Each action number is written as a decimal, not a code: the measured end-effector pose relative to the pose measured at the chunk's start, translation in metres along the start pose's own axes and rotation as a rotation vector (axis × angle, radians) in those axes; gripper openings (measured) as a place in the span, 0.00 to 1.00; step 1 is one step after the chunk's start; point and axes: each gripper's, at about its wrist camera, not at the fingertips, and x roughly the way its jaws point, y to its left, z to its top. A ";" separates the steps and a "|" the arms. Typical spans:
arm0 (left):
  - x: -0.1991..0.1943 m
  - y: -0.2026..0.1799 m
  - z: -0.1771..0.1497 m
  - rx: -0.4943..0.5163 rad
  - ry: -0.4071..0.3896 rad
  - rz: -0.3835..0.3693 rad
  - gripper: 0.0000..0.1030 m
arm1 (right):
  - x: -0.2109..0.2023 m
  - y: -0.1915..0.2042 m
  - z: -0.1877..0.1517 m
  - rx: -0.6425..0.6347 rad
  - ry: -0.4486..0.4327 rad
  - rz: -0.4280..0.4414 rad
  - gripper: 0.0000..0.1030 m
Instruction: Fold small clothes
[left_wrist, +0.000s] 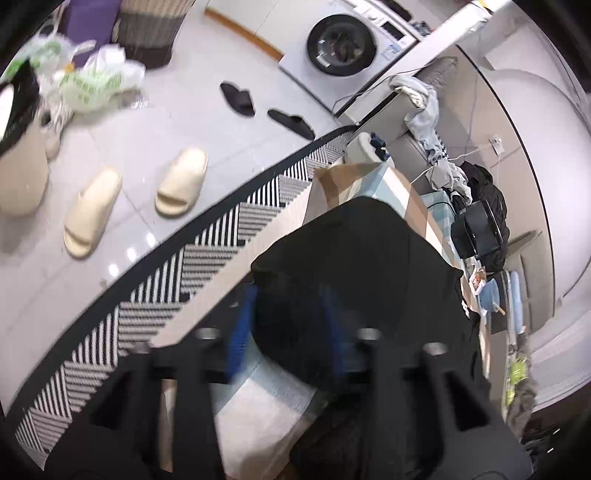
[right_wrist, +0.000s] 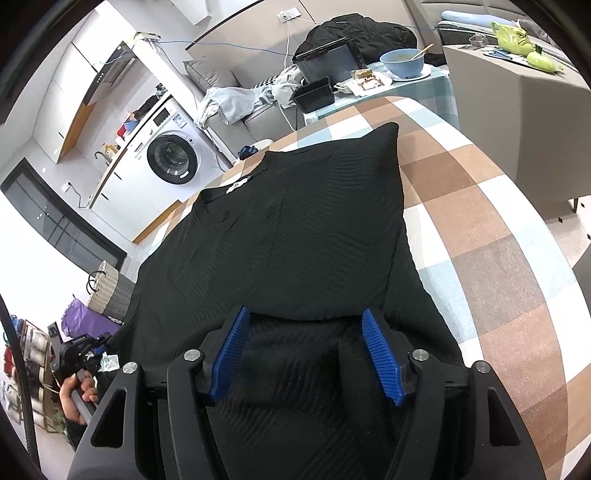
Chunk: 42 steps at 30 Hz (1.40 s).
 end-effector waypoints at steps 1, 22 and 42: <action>0.002 0.005 -0.001 -0.012 0.012 -0.005 0.39 | 0.000 0.000 0.000 0.000 0.000 -0.001 0.64; -0.039 -0.102 -0.013 0.257 -0.237 -0.135 0.05 | -0.017 -0.002 -0.005 0.014 -0.033 -0.008 0.64; -0.057 -0.123 -0.115 0.676 -0.081 -0.192 0.67 | -0.026 -0.008 -0.010 -0.010 -0.037 -0.034 0.66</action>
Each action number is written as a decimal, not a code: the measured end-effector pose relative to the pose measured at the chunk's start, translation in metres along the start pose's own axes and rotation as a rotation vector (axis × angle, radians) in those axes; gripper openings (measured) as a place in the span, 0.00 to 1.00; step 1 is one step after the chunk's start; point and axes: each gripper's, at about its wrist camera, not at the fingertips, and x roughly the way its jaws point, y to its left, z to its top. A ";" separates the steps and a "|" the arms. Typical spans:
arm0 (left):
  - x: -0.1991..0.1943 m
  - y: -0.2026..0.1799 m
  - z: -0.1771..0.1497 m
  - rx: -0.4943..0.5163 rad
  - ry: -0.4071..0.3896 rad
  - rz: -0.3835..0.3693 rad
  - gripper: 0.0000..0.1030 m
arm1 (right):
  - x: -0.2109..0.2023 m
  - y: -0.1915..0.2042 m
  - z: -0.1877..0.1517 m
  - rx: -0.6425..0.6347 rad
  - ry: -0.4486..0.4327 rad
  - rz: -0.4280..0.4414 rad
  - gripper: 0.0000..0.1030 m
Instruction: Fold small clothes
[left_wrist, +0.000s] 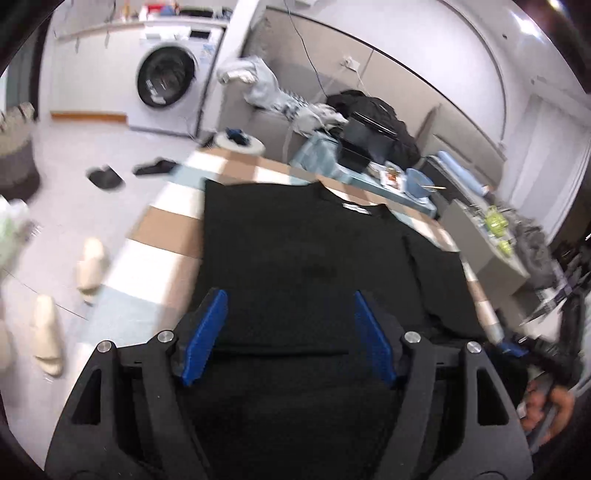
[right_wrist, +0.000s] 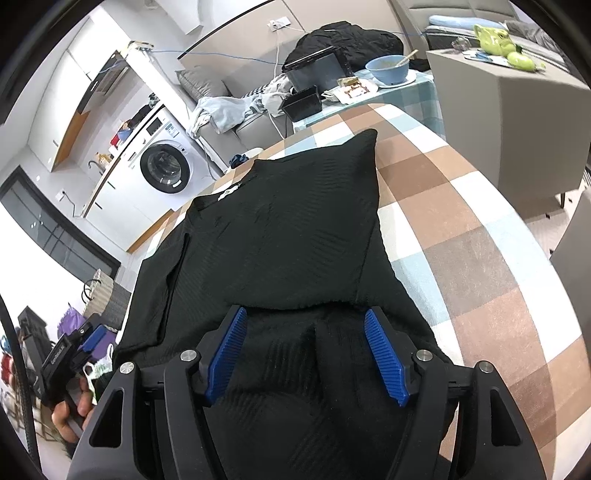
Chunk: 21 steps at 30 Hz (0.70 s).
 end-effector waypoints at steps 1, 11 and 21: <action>-0.008 0.002 -0.005 0.013 -0.017 0.020 0.70 | -0.003 0.000 0.000 -0.020 -0.003 -0.004 0.66; -0.066 0.043 -0.059 0.051 -0.049 0.200 0.89 | -0.052 -0.048 -0.018 -0.110 0.010 -0.049 0.68; -0.067 0.074 -0.088 -0.025 0.047 0.211 0.89 | -0.032 -0.036 -0.036 -0.241 0.077 0.003 0.68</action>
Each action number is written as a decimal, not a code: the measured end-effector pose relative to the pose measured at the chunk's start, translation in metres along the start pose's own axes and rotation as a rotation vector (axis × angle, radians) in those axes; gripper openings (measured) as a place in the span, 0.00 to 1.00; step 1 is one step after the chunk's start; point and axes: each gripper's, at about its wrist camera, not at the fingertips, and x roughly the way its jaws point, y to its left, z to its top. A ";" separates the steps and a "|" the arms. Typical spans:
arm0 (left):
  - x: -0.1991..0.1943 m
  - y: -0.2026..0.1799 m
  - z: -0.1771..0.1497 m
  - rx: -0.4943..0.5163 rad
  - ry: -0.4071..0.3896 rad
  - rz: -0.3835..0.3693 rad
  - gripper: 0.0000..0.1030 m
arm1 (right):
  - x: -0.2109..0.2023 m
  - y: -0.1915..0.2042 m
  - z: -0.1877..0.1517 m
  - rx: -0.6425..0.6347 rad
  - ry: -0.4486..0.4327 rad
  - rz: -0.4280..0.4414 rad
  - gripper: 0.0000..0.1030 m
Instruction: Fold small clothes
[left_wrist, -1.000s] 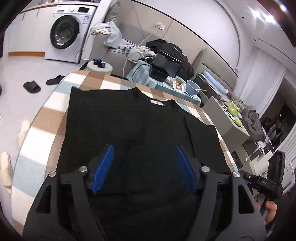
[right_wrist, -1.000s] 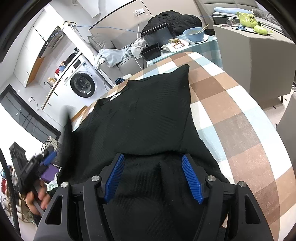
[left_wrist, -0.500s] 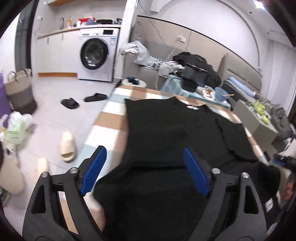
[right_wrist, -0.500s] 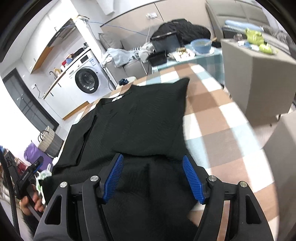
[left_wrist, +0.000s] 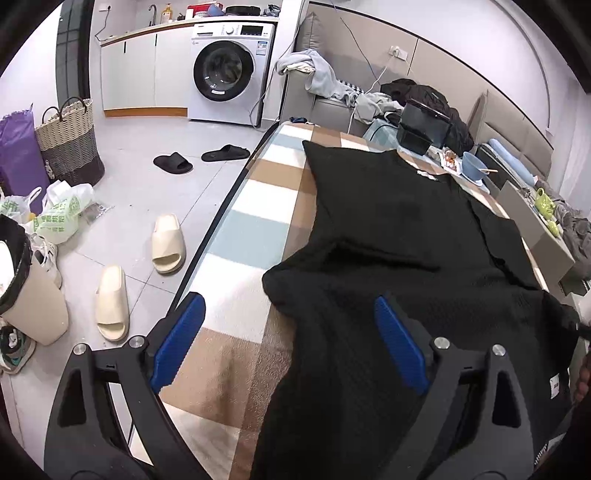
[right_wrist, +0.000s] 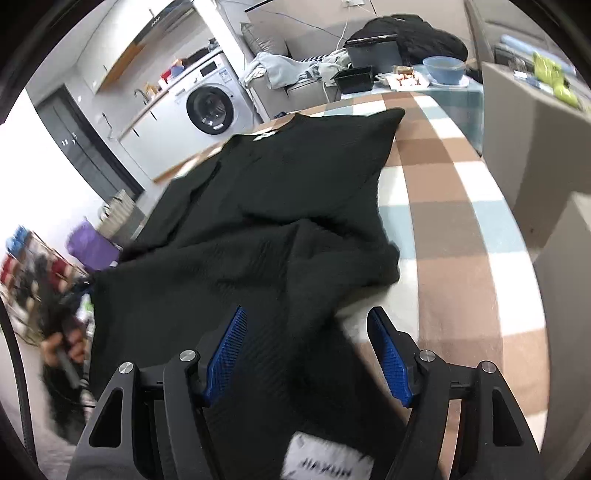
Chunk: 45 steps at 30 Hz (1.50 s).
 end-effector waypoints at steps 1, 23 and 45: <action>0.002 0.000 -0.001 0.001 0.004 0.001 0.89 | 0.001 -0.013 0.005 0.040 -0.017 -0.086 0.68; 0.006 -0.020 -0.038 0.027 0.085 -0.052 0.11 | 0.019 -0.011 -0.009 -0.006 0.020 0.128 0.29; -0.113 -0.004 -0.028 -0.010 -0.209 -0.179 0.04 | -0.096 -0.029 -0.055 0.043 -0.476 0.403 0.04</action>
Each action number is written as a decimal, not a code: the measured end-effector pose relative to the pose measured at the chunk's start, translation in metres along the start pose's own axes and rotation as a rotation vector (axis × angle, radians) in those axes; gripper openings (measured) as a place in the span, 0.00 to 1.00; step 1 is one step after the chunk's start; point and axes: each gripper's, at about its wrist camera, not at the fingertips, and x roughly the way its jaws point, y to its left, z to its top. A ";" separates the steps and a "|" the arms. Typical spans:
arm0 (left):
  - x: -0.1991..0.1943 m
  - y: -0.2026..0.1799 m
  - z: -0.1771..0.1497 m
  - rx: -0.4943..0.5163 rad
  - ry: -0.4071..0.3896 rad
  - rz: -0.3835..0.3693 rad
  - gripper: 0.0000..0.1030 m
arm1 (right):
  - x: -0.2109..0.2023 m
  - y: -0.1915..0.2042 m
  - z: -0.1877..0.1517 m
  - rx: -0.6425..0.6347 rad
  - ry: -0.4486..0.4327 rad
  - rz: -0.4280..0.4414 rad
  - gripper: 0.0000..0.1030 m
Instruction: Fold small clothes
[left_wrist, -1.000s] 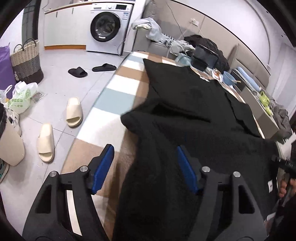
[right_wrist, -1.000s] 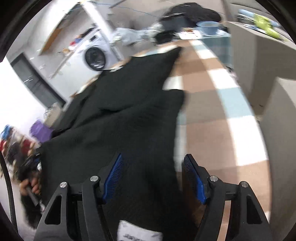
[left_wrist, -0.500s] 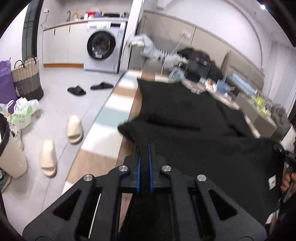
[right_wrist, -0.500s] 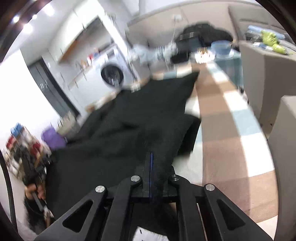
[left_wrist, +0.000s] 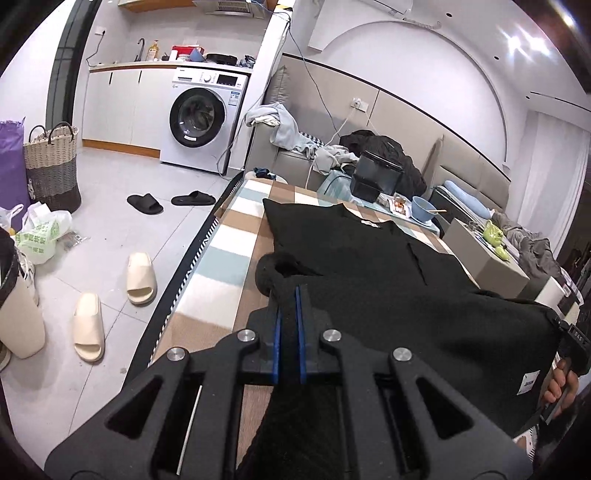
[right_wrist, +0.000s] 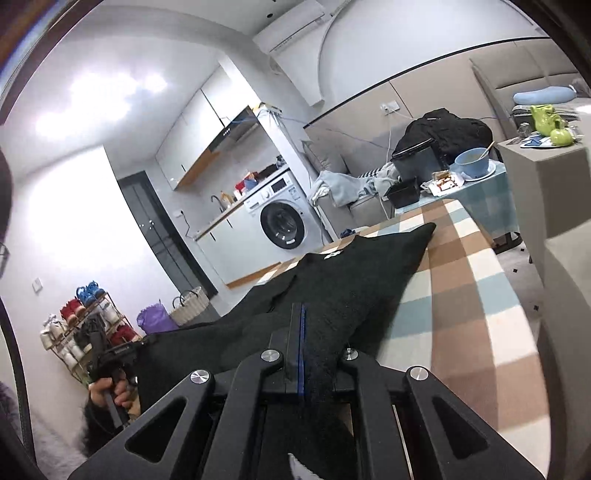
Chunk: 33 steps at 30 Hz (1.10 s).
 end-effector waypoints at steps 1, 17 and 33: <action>-0.004 0.000 0.000 -0.001 0.002 -0.006 0.04 | -0.007 -0.001 -0.002 0.011 -0.006 0.000 0.04; 0.108 0.016 0.028 -0.044 0.144 0.053 0.04 | 0.081 -0.030 0.042 0.065 0.129 -0.267 0.04; 0.176 0.033 0.002 -0.071 0.357 0.093 0.66 | 0.092 -0.086 0.012 0.208 0.307 -0.360 0.61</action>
